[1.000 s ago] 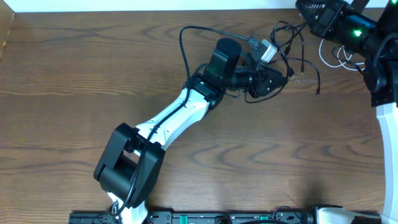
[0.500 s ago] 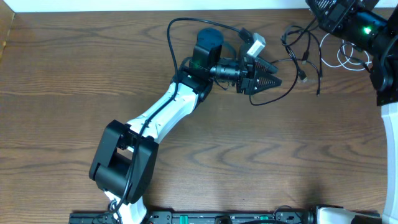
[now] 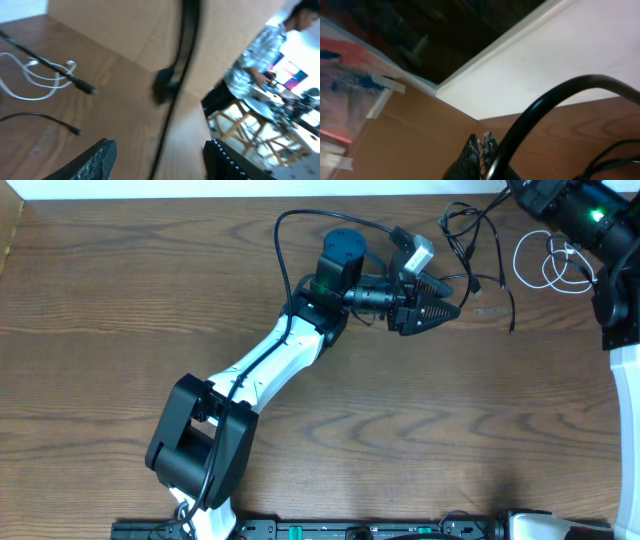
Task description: Untangle cables
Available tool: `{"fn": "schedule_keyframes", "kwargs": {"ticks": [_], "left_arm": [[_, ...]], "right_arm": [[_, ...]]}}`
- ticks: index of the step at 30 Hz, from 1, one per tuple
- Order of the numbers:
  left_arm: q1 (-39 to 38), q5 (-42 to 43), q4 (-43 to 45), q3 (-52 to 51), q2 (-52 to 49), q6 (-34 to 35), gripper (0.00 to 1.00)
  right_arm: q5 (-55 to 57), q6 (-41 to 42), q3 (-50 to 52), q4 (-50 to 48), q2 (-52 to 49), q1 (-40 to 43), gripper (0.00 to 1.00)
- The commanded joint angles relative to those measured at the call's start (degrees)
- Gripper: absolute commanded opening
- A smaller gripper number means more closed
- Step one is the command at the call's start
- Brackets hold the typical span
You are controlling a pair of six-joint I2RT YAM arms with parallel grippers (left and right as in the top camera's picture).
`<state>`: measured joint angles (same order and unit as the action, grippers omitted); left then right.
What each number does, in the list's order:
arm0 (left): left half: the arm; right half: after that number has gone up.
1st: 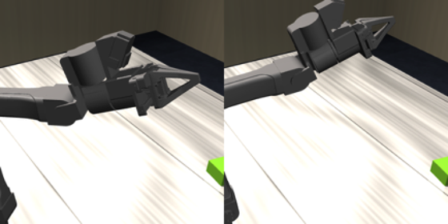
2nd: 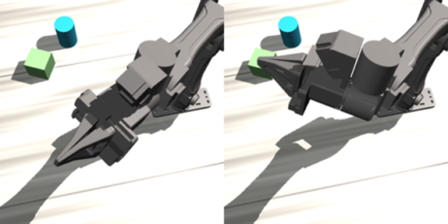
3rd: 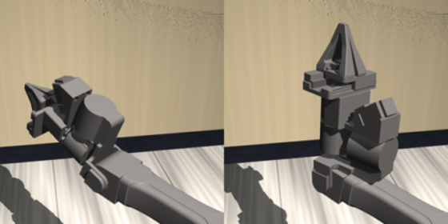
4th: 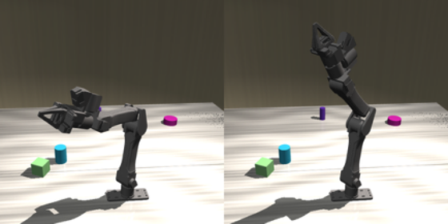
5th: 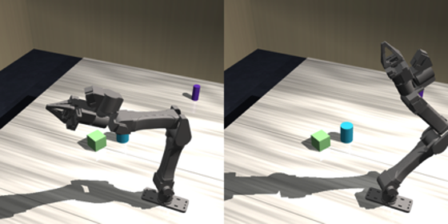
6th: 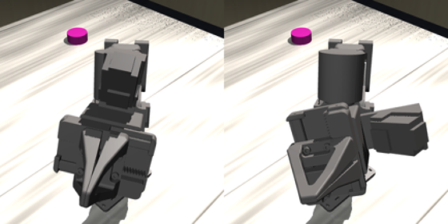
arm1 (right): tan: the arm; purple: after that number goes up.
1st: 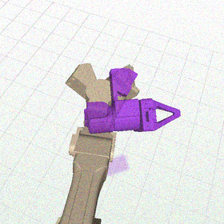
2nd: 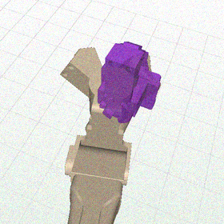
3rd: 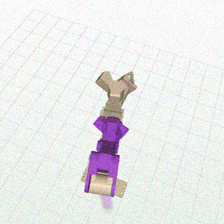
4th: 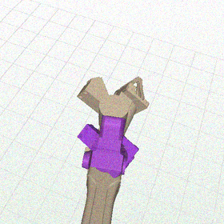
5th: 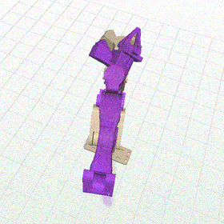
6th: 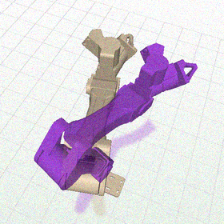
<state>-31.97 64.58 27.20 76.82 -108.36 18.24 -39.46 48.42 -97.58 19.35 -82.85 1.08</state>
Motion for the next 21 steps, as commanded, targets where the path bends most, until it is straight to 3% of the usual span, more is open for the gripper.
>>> {"fn": "schedule_keyframes", "kwargs": {"ticks": [1,5,10,11,14,17,21], "left_arm": [[-1.25,-7.98,0.35,0.00,0.11,0.26,0.61],[-2.60,-14.78,0.44,0.00,0.11,0.26,0.61],[-3.43,-14.49,0.87,0.00,0.13,0.31,0.55],[-3.61,-14.51,0.98,0.00,0.13,0.31,0.47],[-3.74,-14.56,0.96,0.00,0.13,0.28,0.11],[-3.45,-17.49,0.04,0.00,0.13,0.31,0.08],[-2.32,-20.83,-1.81,0.00,0.13,3.06,0.07]], "right_arm": [[-1.44,3.54,-0.26,-1.86,0.22,-0.94,0.01],[-2.95,4.50,-0.26,-2.71,0.22,-1.18,0.01],[-2.97,4.46,-0.26,-2.67,0.22,-1.18,0.01],[-3.08,4.48,-0.26,-2.67,0.22,-1.18,0.01],[-3.39,4.46,-0.26,-2.69,0.22,-1.18,0.01],[-3.56,3.41,-0.26,-2.27,0.22,-1.16,0.01],[0.96,-2.84,-0.26,6.23,0.22,-0.68,0.01]]}}
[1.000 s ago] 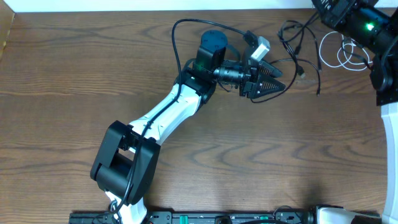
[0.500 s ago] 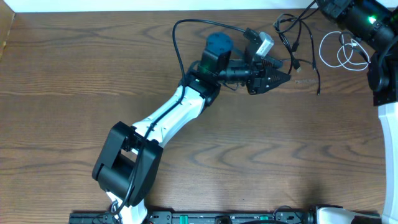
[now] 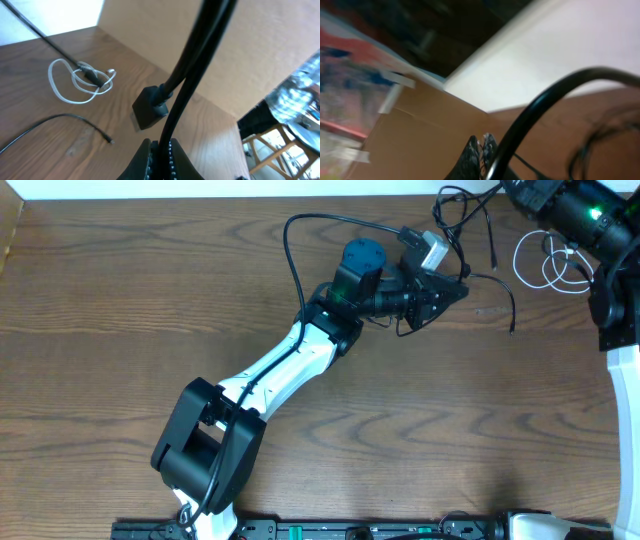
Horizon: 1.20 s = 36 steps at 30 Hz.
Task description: Untangle cables
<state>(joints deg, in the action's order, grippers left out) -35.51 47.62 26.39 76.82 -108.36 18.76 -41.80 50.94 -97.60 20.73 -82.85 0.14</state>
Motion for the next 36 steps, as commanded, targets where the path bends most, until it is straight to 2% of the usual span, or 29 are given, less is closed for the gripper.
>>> {"fn": "schedule_keyframes", "kwargs": {"ticks": [1,4,8,12,16,26,31,36], "left_arm": [[1.73,-4.26,-1.97,0.00,0.13,3.91,0.07],[4.04,-4.44,-7.37,0.00,0.13,8.02,0.07],[7.54,-5.64,-18.73,0.00,0.28,8.46,0.07],[11.15,-12.76,-31.76,0.00,1.31,4.79,0.07],[13.70,-17.35,-39.30,0.00,4.52,-1.42,0.07],[26.97,-17.20,-45.99,0.00,18.93,-3.13,0.07],[34.95,-15.67,-46.51,0.00,25.81,-3.10,0.07],[38.10,-15.72,-46.84,0.00,29.03,-3.13,0.08]], "right_arm": [[6.49,-7.30,-0.24,8.68,0.22,0.74,0.01],[16.24,-12.35,-0.20,17.92,0.22,2.64,0.01],[24.81,-18.73,-0.20,26.75,-0.22,5.62,0.01],[30.80,-23.08,-0.15,33.73,-1.36,7.30,0.01],[33.42,-27.12,-0.13,38.47,-3.80,7.85,0.01],[27.93,-33.14,-0.13,42.12,-11.02,11.47,0.01],[24.35,-33.27,-0.13,42.32,-13.62,15.87,0.01],[22.80,-35.39,-0.13,43.23,-15.47,19.69,0.01]]}}
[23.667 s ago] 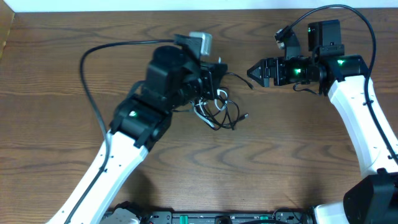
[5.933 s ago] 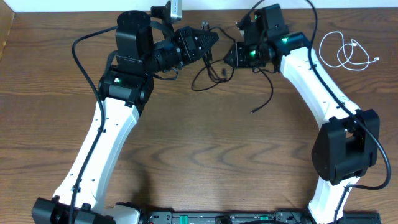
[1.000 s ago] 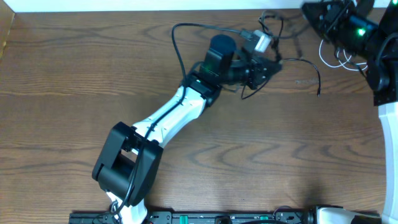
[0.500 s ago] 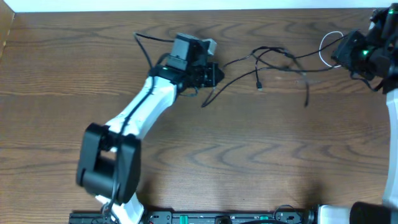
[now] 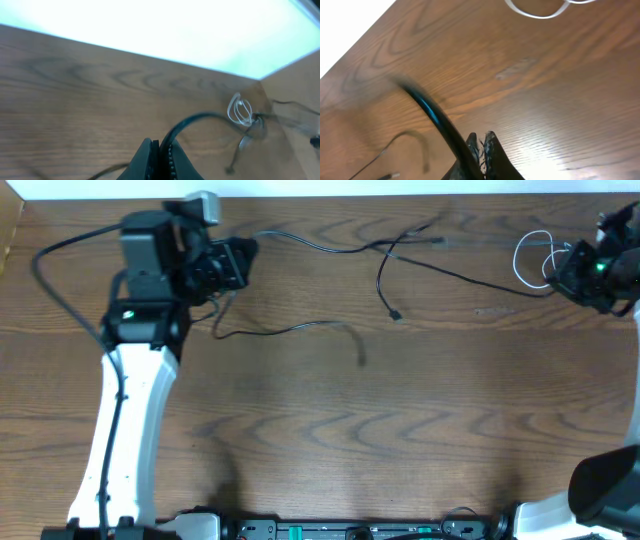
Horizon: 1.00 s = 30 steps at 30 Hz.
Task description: Untangle cables
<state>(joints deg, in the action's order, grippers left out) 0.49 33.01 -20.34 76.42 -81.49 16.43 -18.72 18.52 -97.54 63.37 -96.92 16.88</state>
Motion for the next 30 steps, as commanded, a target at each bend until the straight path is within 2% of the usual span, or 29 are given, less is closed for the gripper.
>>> {"fn": "schedule_keyframes", "kwargs": {"ticks": [1,9,14,17,22,26,30], "left_arm": [[2.36,-1.14,-0.09,0.39,2.40,-0.85,0.07],[4.22,-1.05,-0.07,0.39,2.51,-1.42,0.07],[3.87,1.11,-0.26,0.39,2.51,-1.38,0.07],[2.56,1.05,-0.70,0.39,2.47,-1.38,0.07],[0.31,1.01,-0.66,0.39,2.16,-1.40,0.07],[-0.98,1.03,-1.03,0.39,1.86,-1.38,0.07],[-2.21,1.03,-1.77,0.39,1.84,-1.42,0.07]], "right_arm": [[-0.31,-3.52,-0.20,0.87,-1.62,3.41,0.01],[-1.40,-6.36,-0.20,3.65,-1.84,6.47,0.01],[-14.58,-14.32,-0.22,3.39,-0.87,6.43,0.01],[-20.74,-15.45,-0.35,1.66,3.02,5.60,0.01],[-24.20,-14.97,-0.74,-0.79,10.97,6.16,0.01],[-23.93,-10.03,-1.05,-5.29,18.47,8.13,0.01],[-18.14,-3.87,-1.05,-10.12,25.46,11.26,0.01]]}}
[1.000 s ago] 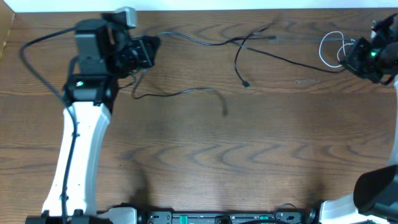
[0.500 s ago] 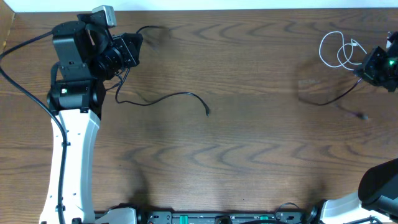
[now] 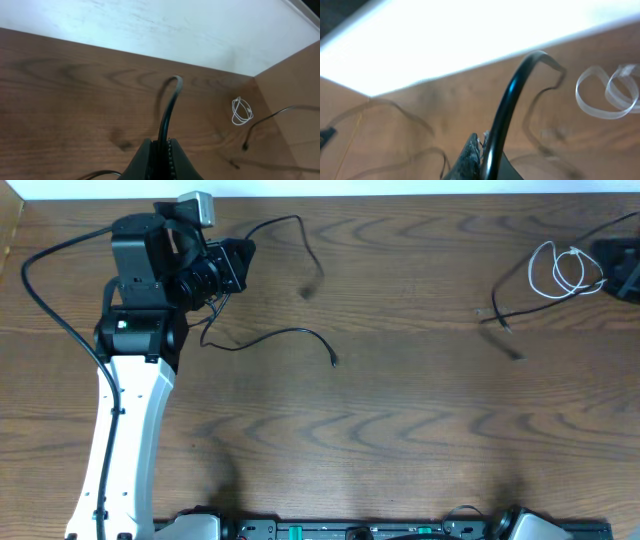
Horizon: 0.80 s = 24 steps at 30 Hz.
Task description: Untangle cables
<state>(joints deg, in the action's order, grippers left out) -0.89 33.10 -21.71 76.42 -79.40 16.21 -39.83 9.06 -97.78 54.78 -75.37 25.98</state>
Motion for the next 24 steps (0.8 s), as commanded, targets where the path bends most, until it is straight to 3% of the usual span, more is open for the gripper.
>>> {"fn": "schedule_keyframes", "kwargs": {"ticks": [1,11,24], "left_arm": [[-1.05,0.94,-0.55,0.39,-0.28,-1.20,0.07],[-4.74,1.88,-0.98,0.39,-0.33,-1.20,0.07],[-16.92,3.10,2.10,0.39,-1.29,-1.20,0.07]], "right_arm": [[5.27,7.15,-0.81,-2.27,5.42,3.06,0.01],[16.70,9.16,-0.79,-2.64,8.20,12.28,0.01],[25.77,9.16,-0.76,1.27,-9.27,16.04,0.02]]}}
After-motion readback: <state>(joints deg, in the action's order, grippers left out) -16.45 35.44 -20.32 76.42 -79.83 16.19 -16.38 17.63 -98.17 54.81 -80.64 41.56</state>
